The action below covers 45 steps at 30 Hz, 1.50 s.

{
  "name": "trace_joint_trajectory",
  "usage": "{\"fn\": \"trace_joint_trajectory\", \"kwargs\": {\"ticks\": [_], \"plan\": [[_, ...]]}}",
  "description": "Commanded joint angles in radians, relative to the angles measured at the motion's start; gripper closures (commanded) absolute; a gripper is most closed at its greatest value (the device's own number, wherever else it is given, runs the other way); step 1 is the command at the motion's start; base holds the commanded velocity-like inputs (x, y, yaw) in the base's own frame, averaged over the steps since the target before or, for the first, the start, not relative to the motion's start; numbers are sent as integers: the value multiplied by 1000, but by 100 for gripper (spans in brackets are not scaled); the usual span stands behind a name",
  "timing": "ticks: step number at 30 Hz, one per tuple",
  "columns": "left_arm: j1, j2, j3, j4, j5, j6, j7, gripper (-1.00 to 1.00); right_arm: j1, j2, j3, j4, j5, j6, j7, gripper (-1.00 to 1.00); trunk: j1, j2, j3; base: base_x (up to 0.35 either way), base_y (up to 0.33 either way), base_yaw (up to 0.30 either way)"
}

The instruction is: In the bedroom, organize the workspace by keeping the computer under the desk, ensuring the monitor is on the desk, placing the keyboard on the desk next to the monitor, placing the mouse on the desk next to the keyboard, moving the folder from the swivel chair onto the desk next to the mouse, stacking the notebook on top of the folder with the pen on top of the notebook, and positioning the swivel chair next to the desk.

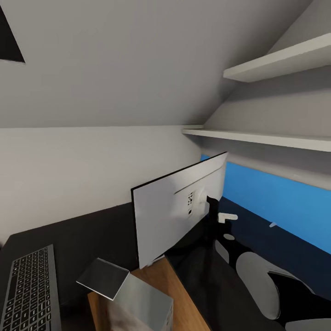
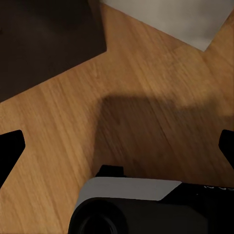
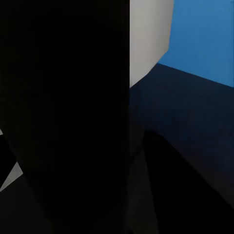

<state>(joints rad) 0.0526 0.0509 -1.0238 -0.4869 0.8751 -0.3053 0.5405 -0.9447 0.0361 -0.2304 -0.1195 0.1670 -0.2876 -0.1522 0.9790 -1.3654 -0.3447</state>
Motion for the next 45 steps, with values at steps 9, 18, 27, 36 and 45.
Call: {"fn": "trace_joint_trajectory", "kwargs": {"ticks": [9,18,27,36,45], "plan": [[-1,1,-9,-2,12,-5,6,-100,0,-3,3,-1,13,-4,-4,100,0,-1,-1,0,0,0],[-1,1,-8,-2,12,-5,6,-100,0,-5,2,-1,12,-3,-4,100,0,-1,-1,0,0,0],[-2,1,-9,-2,12,-5,6,-100,0,-4,3,0,13,-3,-4,100,0,-1,-1,-195,0,0],[-2,1,-9,-2,12,-5,6,-100,0,-4,3,0,13,-3,-4,100,0,-1,-1,-331,0,0],[-1,2,-7,-2,12,-3,6,-100,0,-4,3,-1,14,-4,-4,100,0,-1,-1,-334,0,0]]}}
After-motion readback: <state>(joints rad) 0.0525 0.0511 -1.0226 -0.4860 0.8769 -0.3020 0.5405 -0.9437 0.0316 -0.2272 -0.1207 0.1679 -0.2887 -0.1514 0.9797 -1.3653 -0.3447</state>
